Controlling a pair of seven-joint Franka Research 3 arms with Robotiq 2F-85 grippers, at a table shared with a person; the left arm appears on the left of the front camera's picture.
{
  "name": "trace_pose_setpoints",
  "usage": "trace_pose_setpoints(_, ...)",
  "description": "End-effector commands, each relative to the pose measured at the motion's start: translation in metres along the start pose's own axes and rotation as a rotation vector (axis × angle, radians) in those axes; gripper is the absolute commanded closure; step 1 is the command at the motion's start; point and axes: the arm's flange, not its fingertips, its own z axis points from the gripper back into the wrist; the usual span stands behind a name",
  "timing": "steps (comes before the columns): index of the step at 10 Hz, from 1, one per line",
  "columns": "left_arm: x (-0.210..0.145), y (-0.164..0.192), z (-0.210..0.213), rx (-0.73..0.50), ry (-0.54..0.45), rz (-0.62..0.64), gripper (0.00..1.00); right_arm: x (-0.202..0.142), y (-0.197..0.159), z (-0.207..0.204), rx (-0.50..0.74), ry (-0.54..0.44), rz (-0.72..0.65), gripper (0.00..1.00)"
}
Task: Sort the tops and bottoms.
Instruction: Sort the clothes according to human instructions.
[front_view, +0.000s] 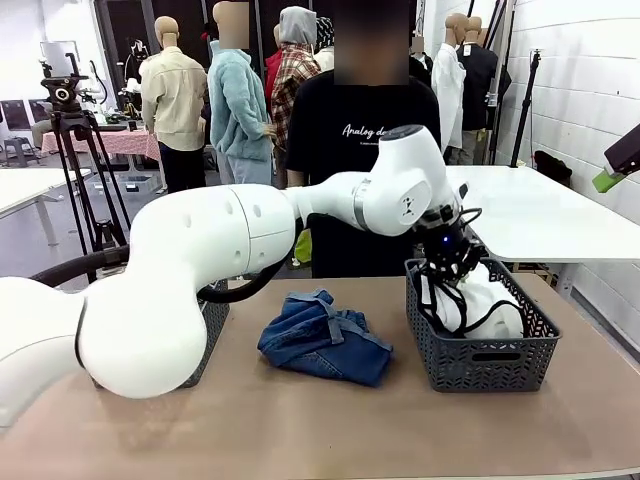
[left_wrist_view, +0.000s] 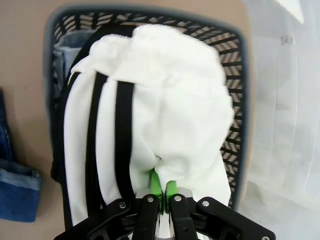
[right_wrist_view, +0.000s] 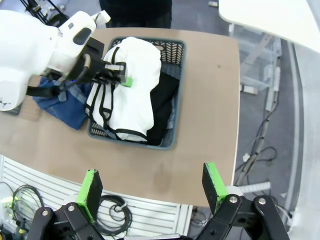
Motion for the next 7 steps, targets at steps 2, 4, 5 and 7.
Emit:
trace_pose_setpoints(2, 0.022, -0.020, -0.022, 0.057, 0.023, -0.029, 1.00, 0.000, 0.000, -0.002, -0.005, -0.004, -0.002, 0.00)
trace_pose_setpoints(4, 0.024, -0.020, -0.024, 0.057, 0.034, -0.044, 1.00, 0.000, 0.000, -0.002, -0.005, -0.004, -0.002, 0.00)
trace_pose_setpoints(5, 0.026, -0.021, -0.023, 0.058, 0.035, -0.055, 1.00, 0.000, 0.000, -0.002, -0.005, -0.004, -0.002, 0.00)
trace_pose_setpoints(7, 0.019, -0.033, -0.011, 0.053, 0.029, -0.080, 0.81, 0.000, 0.000, -0.002, -0.005, -0.004, -0.002, 0.00)
